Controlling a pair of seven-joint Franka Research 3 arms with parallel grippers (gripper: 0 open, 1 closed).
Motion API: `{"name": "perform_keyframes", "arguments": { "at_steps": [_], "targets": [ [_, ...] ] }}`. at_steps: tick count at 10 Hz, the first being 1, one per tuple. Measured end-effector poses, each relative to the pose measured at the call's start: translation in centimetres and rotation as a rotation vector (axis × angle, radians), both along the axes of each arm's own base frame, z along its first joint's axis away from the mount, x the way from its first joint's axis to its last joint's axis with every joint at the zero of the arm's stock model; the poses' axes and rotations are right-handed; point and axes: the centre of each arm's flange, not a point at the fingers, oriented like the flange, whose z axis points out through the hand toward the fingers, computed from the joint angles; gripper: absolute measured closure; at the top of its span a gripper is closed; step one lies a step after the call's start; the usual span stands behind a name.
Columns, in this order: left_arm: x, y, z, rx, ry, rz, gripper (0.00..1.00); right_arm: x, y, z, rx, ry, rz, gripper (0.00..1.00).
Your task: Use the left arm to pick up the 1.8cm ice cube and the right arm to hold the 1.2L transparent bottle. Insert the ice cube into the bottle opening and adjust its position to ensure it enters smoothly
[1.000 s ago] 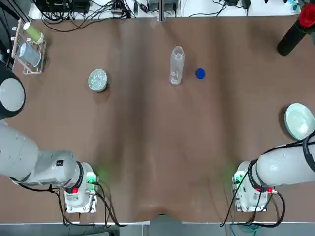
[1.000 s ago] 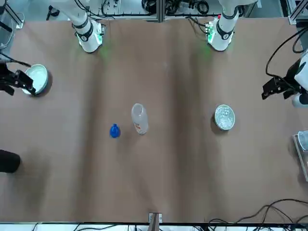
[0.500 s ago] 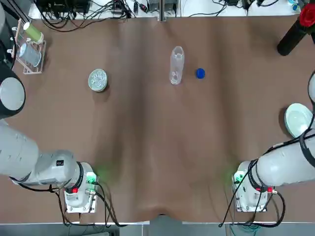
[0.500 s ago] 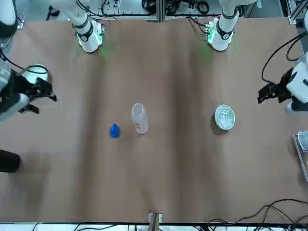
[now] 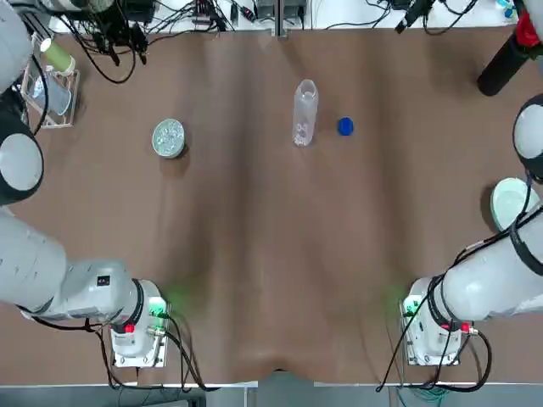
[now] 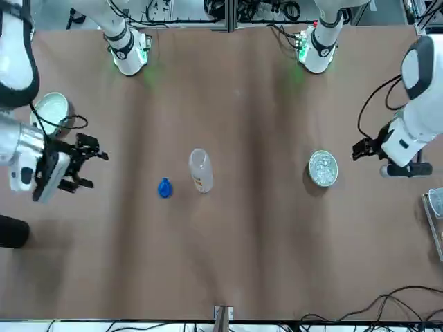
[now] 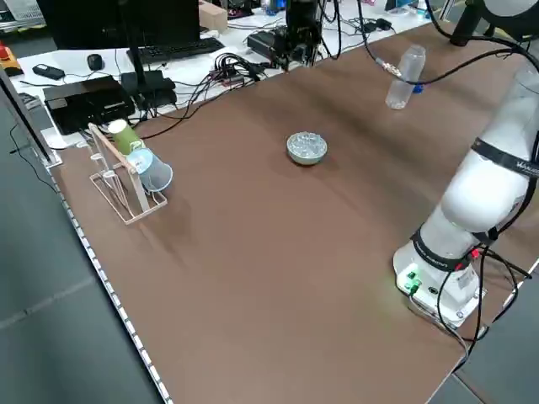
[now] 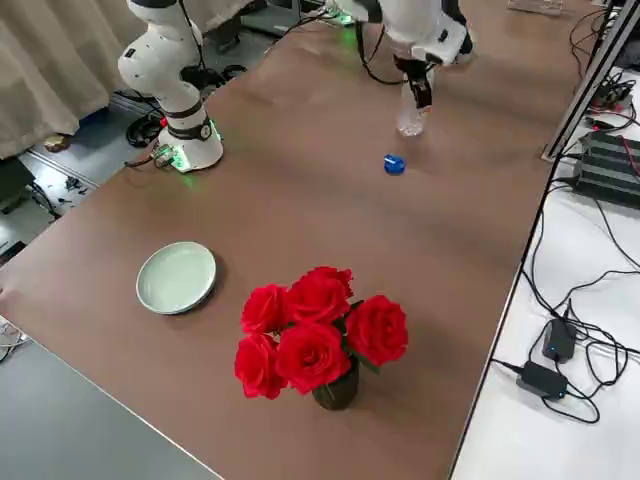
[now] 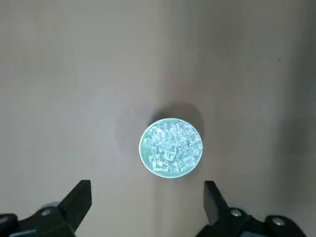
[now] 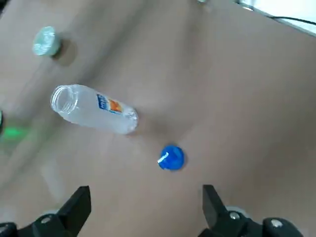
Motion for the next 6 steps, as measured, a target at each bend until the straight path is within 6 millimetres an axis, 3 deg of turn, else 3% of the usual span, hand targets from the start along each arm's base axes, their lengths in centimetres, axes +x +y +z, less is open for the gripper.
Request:
{"name": "perform_keyframes", "arguments": {
  "at_steps": [2, 3, 6],
  "targets": [
    [-0.8, -0.8, -2.8, 0.0, 0.001, -0.014, 0.0, 0.4, -0.5, -5.7, 0.126, -0.055, 0.135, 0.0],
    [-1.1, -0.9, -4.8, -0.001, -0.025, -0.015, 0.0, 0.1, -0.4, -7.6, 0.195, -0.092, 0.183, 0.0],
    [-3.5, -0.7, -13.0, -0.005, -0.091, -0.01, 0.0, -2.2, 0.6, -15.6, 0.403, -0.233, 0.314, 0.0]
  ]
}}
